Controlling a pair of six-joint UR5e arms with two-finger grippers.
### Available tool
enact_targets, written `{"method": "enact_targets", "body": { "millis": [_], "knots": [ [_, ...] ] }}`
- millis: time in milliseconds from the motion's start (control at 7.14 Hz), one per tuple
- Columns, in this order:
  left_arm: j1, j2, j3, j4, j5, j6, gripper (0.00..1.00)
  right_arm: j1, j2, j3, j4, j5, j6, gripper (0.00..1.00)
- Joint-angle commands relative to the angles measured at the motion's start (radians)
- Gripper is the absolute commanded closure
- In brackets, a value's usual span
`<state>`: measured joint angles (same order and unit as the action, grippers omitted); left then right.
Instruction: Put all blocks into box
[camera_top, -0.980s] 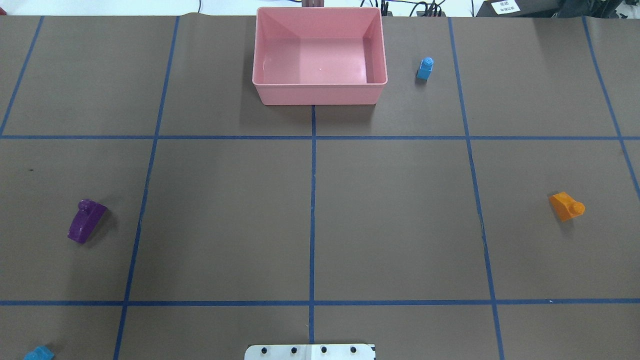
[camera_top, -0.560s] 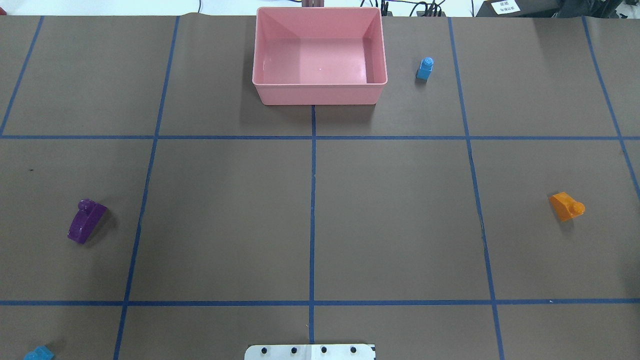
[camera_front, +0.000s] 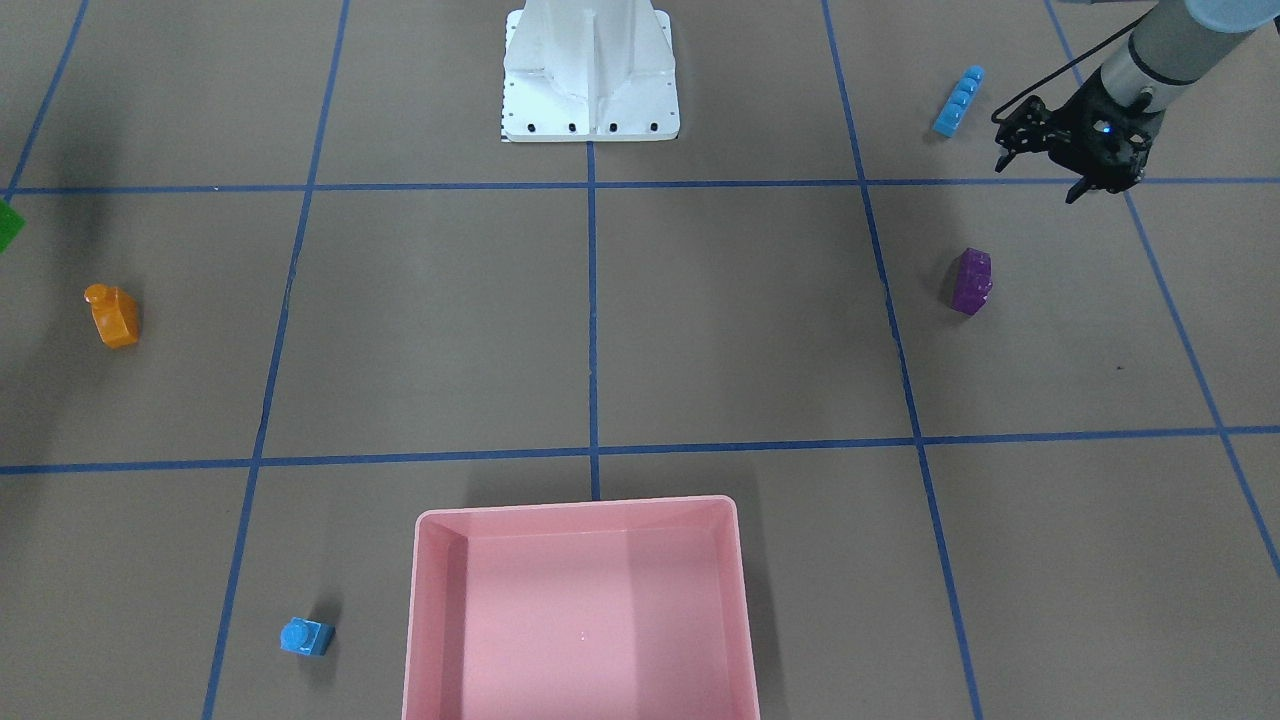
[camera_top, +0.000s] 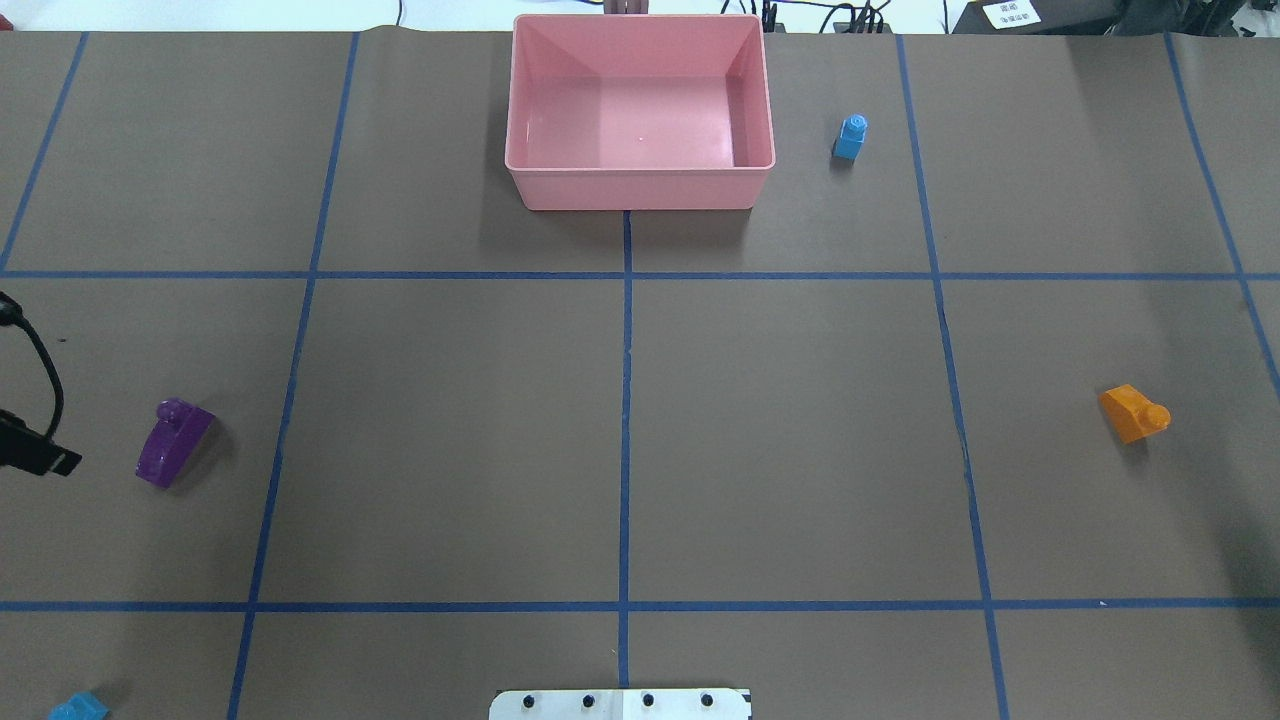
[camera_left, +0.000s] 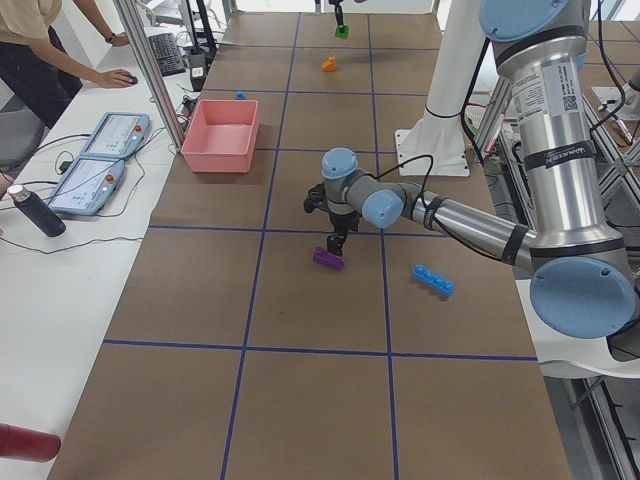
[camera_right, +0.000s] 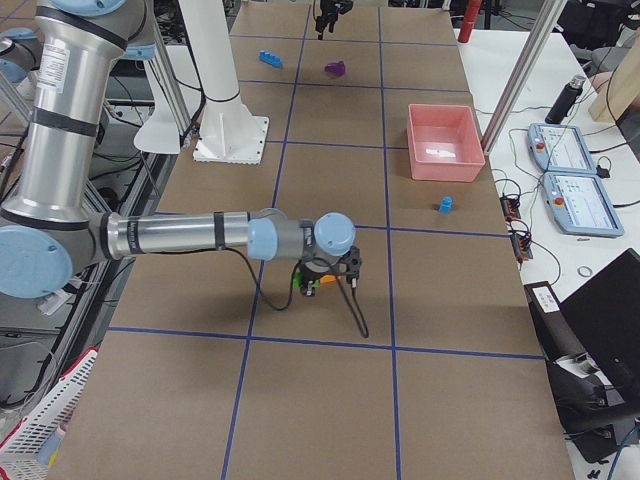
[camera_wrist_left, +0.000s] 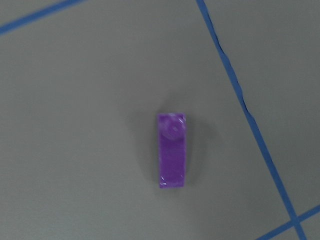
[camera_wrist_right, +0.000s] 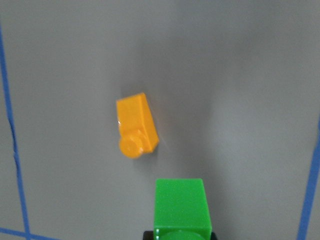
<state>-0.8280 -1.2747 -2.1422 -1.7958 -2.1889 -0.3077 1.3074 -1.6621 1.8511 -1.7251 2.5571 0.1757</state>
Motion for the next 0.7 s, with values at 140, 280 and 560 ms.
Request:
{"method": "enact_targets", "body": {
  "millis": [140,280,560],
  "knots": [
    [0.168,0.116,-0.019,-0.001,0.044,0.001,0.00,-0.069,0.484,-0.148,-0.067,-0.003,0.372,1.00],
    [0.209,0.121,-0.019,-0.001,0.041,-0.002,0.00,-0.103,0.612,-0.217,-0.059,-0.009,0.480,1.00],
    [0.298,0.121,0.005,0.001,0.034,-0.087,0.00,-0.184,0.877,-0.402,-0.022,-0.137,0.684,1.00]
  ]
}}
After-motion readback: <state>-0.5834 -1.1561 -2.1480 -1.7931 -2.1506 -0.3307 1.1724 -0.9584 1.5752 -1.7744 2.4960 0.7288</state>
